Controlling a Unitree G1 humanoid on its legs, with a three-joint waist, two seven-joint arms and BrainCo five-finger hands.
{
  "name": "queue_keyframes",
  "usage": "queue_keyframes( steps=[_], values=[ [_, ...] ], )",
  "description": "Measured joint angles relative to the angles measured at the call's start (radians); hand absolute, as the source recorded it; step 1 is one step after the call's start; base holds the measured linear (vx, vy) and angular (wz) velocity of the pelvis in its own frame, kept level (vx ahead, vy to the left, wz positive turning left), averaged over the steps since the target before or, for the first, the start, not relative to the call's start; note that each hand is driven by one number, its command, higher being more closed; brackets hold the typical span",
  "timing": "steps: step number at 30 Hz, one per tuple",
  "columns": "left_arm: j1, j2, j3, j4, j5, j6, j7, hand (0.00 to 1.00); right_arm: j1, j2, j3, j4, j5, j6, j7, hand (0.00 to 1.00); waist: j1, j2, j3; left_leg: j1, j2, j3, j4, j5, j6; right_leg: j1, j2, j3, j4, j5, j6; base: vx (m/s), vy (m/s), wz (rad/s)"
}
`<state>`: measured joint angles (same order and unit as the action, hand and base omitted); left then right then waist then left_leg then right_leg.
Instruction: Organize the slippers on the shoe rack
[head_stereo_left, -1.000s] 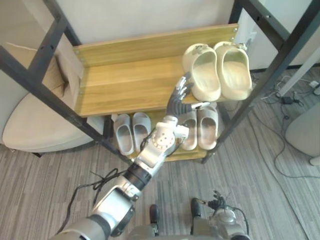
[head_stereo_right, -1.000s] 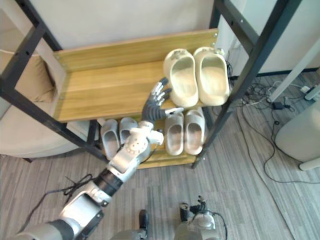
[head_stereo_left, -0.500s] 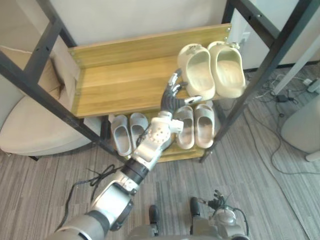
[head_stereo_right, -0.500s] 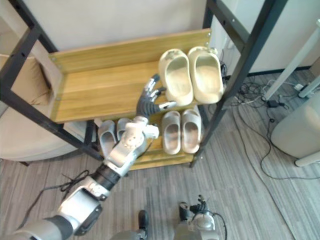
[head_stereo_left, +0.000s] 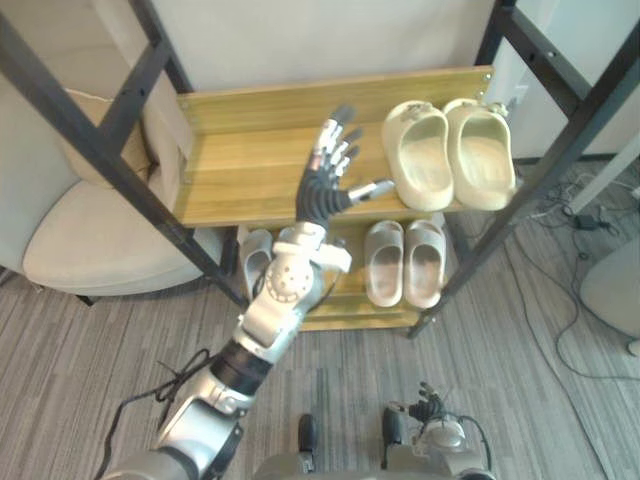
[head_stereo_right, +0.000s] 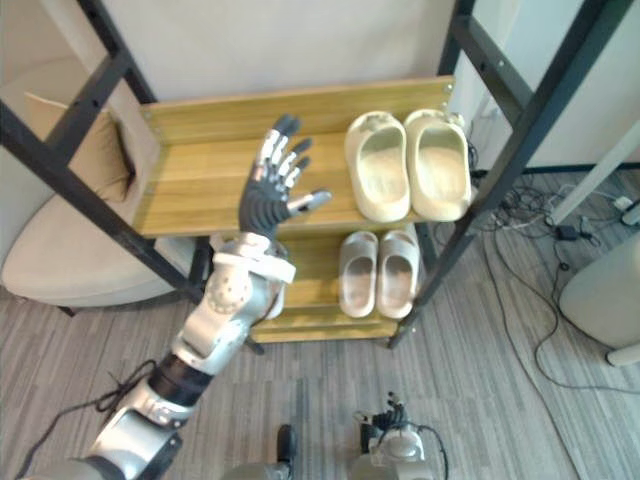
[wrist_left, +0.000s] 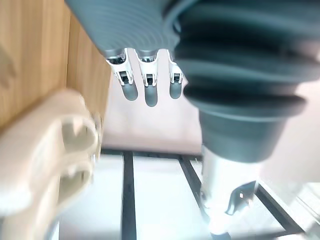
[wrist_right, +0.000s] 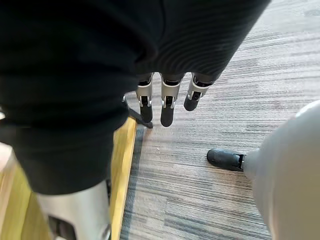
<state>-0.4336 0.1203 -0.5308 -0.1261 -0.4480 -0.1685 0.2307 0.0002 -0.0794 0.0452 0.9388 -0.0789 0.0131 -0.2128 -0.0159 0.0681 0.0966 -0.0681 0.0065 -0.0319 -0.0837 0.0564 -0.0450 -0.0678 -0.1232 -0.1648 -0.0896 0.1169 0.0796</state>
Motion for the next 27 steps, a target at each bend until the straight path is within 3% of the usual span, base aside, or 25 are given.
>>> queue_keyframes(
  steps=[6, 10, 13, 20, 24, 27],
  values=[
    [0.158, 0.005, -0.099, -0.04, -0.064, 0.008, -0.092, 0.0, -0.009, -0.004, 0.021, 0.036, -0.002, 0.004, 0.0, 0.0, 0.006, 0.005, -0.007, 0.008, 0.0, -0.035, -0.001, 0.007, -0.003, 0.023, 0.004, -0.043, -0.001, -0.013, -0.005, -0.02, -0.009, 0.15],
    [0.315, 0.027, -0.097, -0.028, -0.065, 0.026, -0.147, 0.0, -0.01, -0.007, 0.046, 0.038, -0.018, 0.004, 0.0, 0.0, 0.013, 0.006, -0.014, 0.019, 0.002, -0.043, -0.002, 0.003, -0.01, 0.037, 0.007, -0.052, -0.007, -0.024, 0.0, -0.01, -0.011, 0.08],
    [0.426, 0.024, -0.073, 0.082, -0.061, 0.039, -0.177, 0.0, -0.004, -0.006, 0.051, 0.039, -0.038, 0.004, 0.001, 0.0, 0.016, 0.004, -0.016, 0.019, 0.002, -0.06, -0.002, 0.004, -0.01, 0.046, 0.007, -0.07, -0.007, -0.03, 0.001, 0.0, -0.01, 0.16],
    [0.592, 0.021, 0.12, 0.424, 0.044, 0.089, -0.193, 0.0, 0.021, -0.008, 0.052, 0.039, -0.04, -0.004, 0.007, 0.0, 0.024, -0.018, -0.021, 0.035, 0.005, -0.082, -0.001, -0.003, -0.018, 0.075, 0.012, -0.097, -0.007, -0.049, 0.0, 0.01, -0.011, 0.1],
    [0.614, 0.013, 0.269, 0.604, 0.134, 0.089, -0.189, 0.0, 0.046, -0.026, -0.026, 0.062, -0.036, -0.037, 0.018, 0.0, 0.028, -0.036, -0.026, 0.045, 0.003, -0.107, 0.0, -0.004, -0.015, 0.1, 0.013, -0.126, -0.005, -0.061, -0.004, 0.04, -0.019, 0.2],
    [0.617, 0.013, 0.357, 0.73, 0.209, 0.09, -0.182, 0.0, 0.046, -0.048, -0.048, 0.077, -0.037, -0.036, 0.017, 0.0, 0.032, -0.049, -0.032, 0.058, 0.002, -0.119, 0.0, -0.009, -0.013, 0.121, 0.014, -0.137, -0.005, -0.071, -0.007, 0.05, -0.012, 0.15]
  ],
)
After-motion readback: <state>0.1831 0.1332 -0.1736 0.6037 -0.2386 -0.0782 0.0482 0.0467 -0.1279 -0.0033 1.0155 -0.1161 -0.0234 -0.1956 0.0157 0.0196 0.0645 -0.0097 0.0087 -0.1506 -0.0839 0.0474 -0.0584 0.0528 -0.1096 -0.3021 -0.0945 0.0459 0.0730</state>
